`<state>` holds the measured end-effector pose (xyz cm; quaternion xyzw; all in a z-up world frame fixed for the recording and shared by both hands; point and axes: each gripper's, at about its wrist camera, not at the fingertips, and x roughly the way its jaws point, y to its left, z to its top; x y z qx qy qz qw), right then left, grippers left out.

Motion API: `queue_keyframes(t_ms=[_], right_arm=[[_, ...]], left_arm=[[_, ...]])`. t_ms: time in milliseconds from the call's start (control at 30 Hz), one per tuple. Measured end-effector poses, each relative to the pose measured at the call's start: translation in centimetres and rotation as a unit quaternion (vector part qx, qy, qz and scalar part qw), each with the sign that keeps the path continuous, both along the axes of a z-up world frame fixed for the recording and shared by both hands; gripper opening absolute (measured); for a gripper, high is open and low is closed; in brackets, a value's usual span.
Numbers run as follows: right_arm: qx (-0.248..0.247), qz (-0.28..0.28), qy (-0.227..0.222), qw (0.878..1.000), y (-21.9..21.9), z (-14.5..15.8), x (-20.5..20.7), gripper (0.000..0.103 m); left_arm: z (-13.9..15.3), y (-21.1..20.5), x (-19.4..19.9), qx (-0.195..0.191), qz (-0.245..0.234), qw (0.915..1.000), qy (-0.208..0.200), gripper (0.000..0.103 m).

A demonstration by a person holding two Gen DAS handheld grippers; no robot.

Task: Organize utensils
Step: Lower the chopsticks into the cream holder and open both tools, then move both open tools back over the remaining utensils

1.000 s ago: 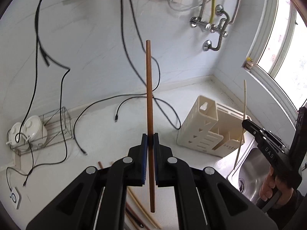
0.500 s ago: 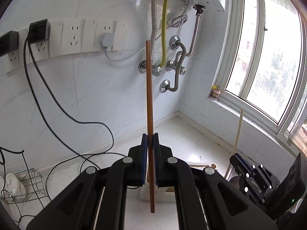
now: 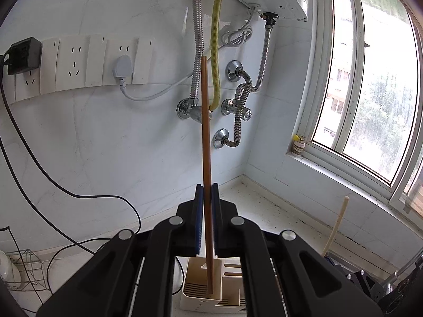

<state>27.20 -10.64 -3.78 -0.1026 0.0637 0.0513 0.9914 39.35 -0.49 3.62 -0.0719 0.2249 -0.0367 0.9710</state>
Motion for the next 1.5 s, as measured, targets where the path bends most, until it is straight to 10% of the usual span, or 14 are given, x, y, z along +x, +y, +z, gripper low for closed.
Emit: queue_keyframes(t_ms=[1000,1067,1100,1167,1500], right_arm=[[-0.001,-0.018,0.047,0.999,-1.1,-5.8,2.7,0.005],[0.013,-0.020,0.050,0.998,-1.5,-5.9,2.4,0.027],[0.028,-0.023,0.049,0.998,-1.9,-5.8,2.1,0.049],[0.054,-0.029,0.042,0.997,-2.8,-5.6,1.5,0.054],[0.070,-0.077,0.049,0.993,-5.5,-4.5,-0.5,0.065]], left_arm=[[-8.1,-1.2,-0.1,0.006,-0.008,0.9998,-0.019,0.006],[-8.5,-1.6,-0.1,0.021,-0.018,0.9996,-0.007,0.020],[-8.7,-1.7,-0.4,0.028,-0.018,0.9994,-0.004,0.047],[-8.8,-1.4,-1.6,0.021,-0.017,0.9993,-0.024,0.076],[-8.5,0.6,-4.6,0.024,-0.003,0.9994,-0.026,0.082]])
